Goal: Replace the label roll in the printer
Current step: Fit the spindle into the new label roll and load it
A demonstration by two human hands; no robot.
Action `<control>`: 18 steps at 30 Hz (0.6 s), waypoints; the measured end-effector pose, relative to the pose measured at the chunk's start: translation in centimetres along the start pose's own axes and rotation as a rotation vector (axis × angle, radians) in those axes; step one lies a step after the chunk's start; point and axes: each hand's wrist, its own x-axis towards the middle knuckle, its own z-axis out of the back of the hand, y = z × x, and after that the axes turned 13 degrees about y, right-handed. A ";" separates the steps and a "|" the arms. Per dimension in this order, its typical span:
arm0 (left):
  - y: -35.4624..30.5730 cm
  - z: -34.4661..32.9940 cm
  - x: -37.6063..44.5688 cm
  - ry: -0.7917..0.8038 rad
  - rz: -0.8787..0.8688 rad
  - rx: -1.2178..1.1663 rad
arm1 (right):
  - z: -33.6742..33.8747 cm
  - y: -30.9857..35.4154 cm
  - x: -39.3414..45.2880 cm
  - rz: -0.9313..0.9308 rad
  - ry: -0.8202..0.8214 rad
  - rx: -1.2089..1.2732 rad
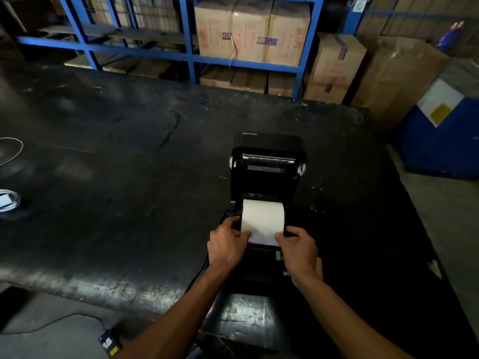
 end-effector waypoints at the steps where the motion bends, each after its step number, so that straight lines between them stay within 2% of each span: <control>1: 0.1 -0.1 0.0 -0.008 0.011 -0.019 | 0.0 0.0 0.0 -0.005 -0.002 0.004; 9: 0.2 0.1 -0.1 0.027 0.062 -0.160 | 0.1 -0.2 -0.6 0.017 0.057 0.074; 12: 0.1 0.8 0.1 0.090 0.079 -0.250 | 0.7 -0.1 -0.7 -0.010 0.149 0.183; 16: 0.3 2.3 0.6 0.266 0.056 -0.361 | 2.1 0.3 -0.1 -0.007 0.317 0.158; 18: 0.5 2.6 0.8 0.248 0.006 -0.320 | 2.3 0.3 0.2 0.025 0.341 0.101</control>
